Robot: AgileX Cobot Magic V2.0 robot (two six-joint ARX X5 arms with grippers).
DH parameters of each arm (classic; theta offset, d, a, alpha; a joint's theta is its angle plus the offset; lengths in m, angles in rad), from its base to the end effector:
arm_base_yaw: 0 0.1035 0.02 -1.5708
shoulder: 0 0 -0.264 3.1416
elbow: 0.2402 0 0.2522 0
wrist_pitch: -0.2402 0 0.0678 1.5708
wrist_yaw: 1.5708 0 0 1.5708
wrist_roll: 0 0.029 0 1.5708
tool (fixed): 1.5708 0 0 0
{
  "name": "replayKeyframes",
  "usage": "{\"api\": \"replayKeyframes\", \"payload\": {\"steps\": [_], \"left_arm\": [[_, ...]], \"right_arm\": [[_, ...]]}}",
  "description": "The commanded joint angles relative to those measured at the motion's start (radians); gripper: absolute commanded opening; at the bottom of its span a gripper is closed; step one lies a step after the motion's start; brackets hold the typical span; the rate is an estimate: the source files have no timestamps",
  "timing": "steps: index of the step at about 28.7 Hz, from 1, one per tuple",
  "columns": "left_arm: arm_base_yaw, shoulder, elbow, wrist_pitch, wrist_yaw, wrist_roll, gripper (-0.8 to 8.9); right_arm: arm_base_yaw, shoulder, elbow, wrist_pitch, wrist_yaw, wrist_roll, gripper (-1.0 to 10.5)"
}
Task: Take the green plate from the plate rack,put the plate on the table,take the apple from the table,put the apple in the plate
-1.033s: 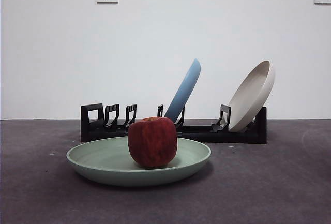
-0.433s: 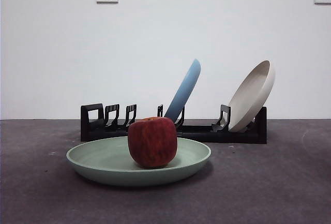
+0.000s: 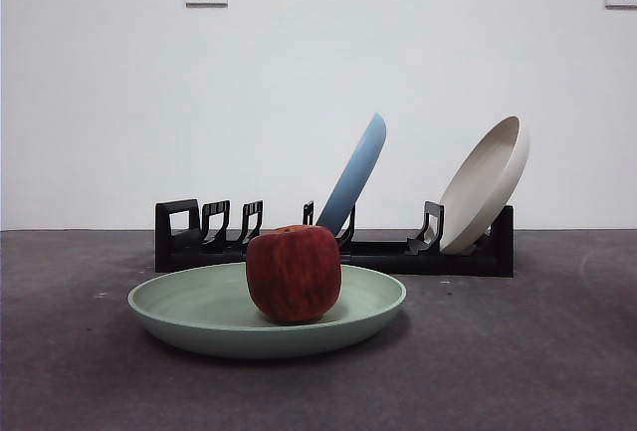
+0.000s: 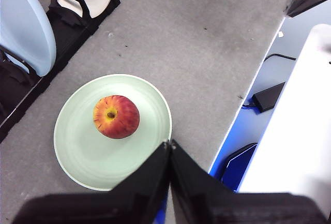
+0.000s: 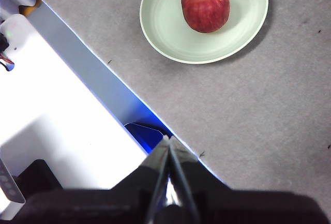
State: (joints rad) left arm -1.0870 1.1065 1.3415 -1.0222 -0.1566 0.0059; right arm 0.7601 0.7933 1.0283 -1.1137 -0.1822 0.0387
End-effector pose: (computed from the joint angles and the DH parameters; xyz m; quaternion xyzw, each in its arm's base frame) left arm 0.0943 -0.1697 0.3866 0.2258 0.3105 -0.4152 0.8247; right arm 0.0837 0.0869 0.3329 -0.1056 0.4156 0.4028 0.8086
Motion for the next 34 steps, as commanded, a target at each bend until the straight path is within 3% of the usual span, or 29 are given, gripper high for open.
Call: {"api": "replayKeyframes", "payload": {"steps": [1, 7, 9, 12, 15, 23, 30, 34], "left_arm": [[0.000, 0.001, 0.001, 0.009, 0.002, -0.006, -0.03], [0.008, 0.001, 0.001, -0.002, -0.042, 0.080, -0.03], [0.038, -0.009, 0.001, 0.032, -0.100, 0.124, -0.03], [0.099, -0.032, 0.000, 0.162, -0.127, 0.220, -0.03], [0.206, -0.074, 0.000, 0.340, -0.057, 0.291, -0.03], [0.629, -0.217, -0.106, 0.748, 0.311, 0.276, -0.03], [0.869, -0.439, -0.448, 1.015, 0.316, 0.222, -0.03], [0.954, -0.576, -0.668, 1.093, 0.315, 0.222, -0.03]], "right_arm": [[0.002, -0.003, -0.006, 0.006, 0.002, 0.009, 0.0], [0.002, -0.003, -0.006, 0.006, 0.002, 0.009, 0.0], [0.002, -0.003, -0.006, 0.006, 0.002, 0.009, 0.0], [0.002, -0.003, -0.006, 0.006, 0.002, 0.009, 0.0], [0.002, -0.003, -0.006, 0.005, 0.002, 0.009, 0.0], [0.002, -0.003, -0.006, 0.005, 0.001, 0.009, 0.0], [0.002, -0.003, -0.006, 0.006, 0.002, 0.009, 0.0], [0.002, -0.004, -0.006, 0.005, 0.002, 0.009, 0.0]]}}
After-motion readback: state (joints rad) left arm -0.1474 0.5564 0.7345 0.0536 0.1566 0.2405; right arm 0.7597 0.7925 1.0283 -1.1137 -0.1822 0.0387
